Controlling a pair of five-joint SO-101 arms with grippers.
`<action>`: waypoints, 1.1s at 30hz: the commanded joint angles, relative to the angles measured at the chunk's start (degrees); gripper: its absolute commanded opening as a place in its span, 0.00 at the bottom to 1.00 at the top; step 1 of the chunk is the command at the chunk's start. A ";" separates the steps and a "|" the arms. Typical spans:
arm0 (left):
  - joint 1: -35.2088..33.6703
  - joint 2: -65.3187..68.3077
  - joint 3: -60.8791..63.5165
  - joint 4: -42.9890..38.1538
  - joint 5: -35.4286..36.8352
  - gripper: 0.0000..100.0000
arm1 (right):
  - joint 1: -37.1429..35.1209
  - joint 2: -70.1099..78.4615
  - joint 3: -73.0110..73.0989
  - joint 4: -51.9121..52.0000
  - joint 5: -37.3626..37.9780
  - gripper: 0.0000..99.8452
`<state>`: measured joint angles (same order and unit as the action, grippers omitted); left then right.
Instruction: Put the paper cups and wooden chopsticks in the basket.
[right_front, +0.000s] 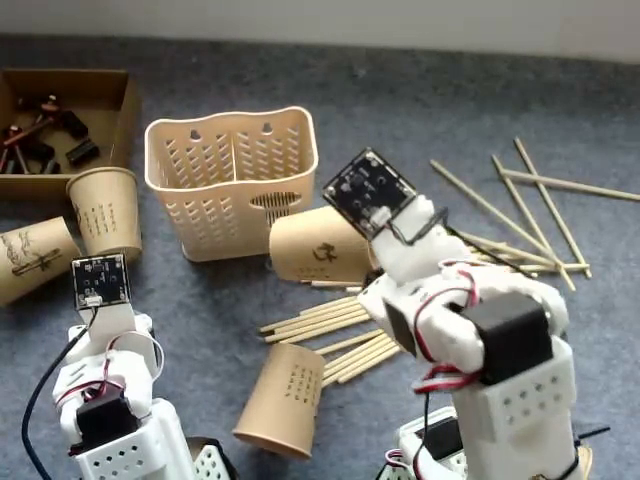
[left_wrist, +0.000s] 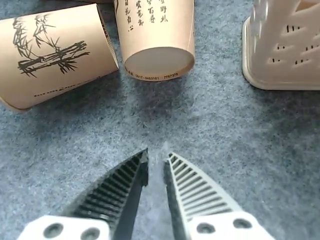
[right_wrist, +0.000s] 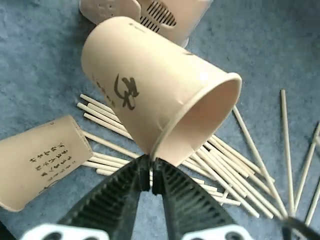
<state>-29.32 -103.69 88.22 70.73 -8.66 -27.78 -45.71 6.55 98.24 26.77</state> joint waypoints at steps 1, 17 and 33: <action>-0.40 -0.04 -0.22 -0.97 -0.26 0.07 | 0.04 -3.12 -1.98 -6.81 2.73 0.01; -0.40 -0.04 -0.22 -0.88 -0.26 0.07 | 0.04 -4.44 0.66 -39.25 15.30 0.01; -0.40 -0.04 0.48 -1.32 -0.26 0.07 | 0.04 -4.53 19.30 -64.57 20.48 0.01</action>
<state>-29.32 -103.60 89.10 70.73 -8.66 -27.78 -49.76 24.84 38.90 46.46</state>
